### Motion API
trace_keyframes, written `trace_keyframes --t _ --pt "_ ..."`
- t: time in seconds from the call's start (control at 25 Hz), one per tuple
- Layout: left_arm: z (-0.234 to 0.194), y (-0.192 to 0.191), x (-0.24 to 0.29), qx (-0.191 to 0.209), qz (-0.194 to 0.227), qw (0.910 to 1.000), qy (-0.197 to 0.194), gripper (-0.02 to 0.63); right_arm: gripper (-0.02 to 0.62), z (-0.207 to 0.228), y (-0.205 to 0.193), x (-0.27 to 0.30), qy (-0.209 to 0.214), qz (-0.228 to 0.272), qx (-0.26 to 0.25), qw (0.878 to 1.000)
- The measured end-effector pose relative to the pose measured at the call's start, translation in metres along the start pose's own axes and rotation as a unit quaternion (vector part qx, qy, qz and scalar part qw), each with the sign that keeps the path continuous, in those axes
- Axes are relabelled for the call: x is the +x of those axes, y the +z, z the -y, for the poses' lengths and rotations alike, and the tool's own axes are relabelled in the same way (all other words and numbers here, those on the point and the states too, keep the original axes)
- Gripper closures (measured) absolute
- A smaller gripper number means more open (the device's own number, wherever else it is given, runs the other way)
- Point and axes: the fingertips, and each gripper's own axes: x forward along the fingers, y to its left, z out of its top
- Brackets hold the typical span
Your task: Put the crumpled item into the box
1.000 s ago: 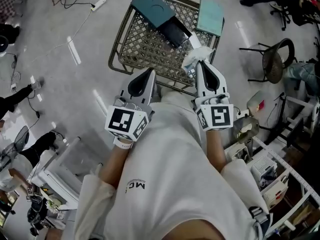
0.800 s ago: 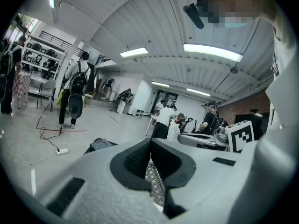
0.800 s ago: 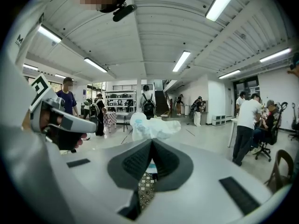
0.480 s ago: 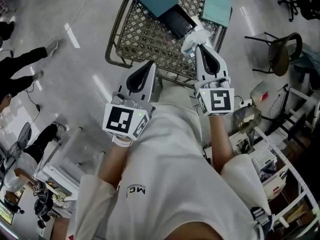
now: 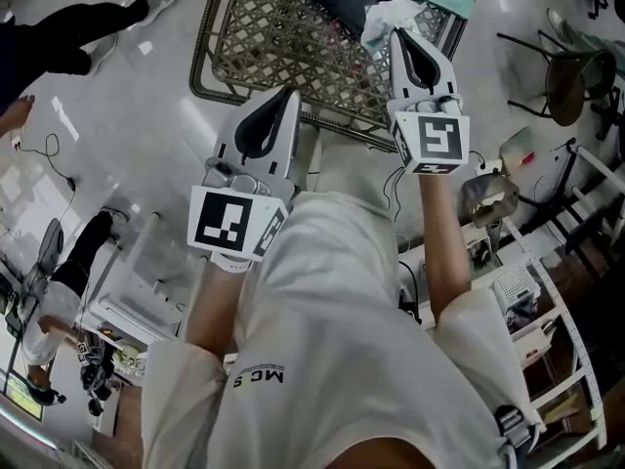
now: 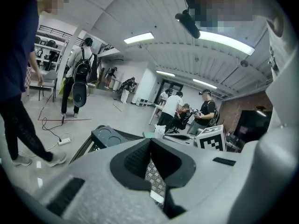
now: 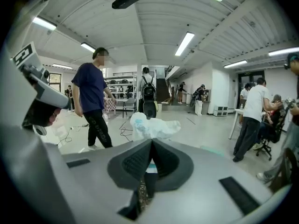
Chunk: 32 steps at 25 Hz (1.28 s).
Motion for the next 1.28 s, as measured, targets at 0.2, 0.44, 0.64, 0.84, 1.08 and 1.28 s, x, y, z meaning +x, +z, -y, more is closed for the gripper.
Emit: trace_keyframes --t 0.2,0.44,0.64,0.84,1.08,1.28 --pt "-0.005 -0.012 0.021 -0.008 -0.010 0.9999 -0.003 0.581 0.580 0.012 -0.032 0.032 -0.002 -0.016 0.002 1.000" --pt "-0.008 -0.033 0.038 -0.012 -0.030 0.9995 -0.002 0.581 0.580 0.021 -0.072 0.069 0.004 -0.039 0.010 0.999" --pt "-0.014 -0.042 0.049 -0.012 -0.039 0.9992 0.001 0.581 0.580 0.028 -0.095 0.091 0.007 -0.054 0.007 0.998" --pt "-0.015 -0.048 0.060 -0.017 -0.045 0.9988 0.004 0.581 0.580 0.032 -0.128 0.108 0.016 -0.083 0.006 0.996" --pt "-0.011 -0.051 0.057 -0.013 -0.053 0.9985 -0.001 0.581 0.580 0.019 -0.160 0.123 0.022 -0.116 -0.004 0.993" --pt "-0.010 -0.058 0.056 -0.014 -0.054 0.9984 0.001 0.581 0.578 0.014 -0.198 0.128 0.034 -0.177 -0.001 0.984"
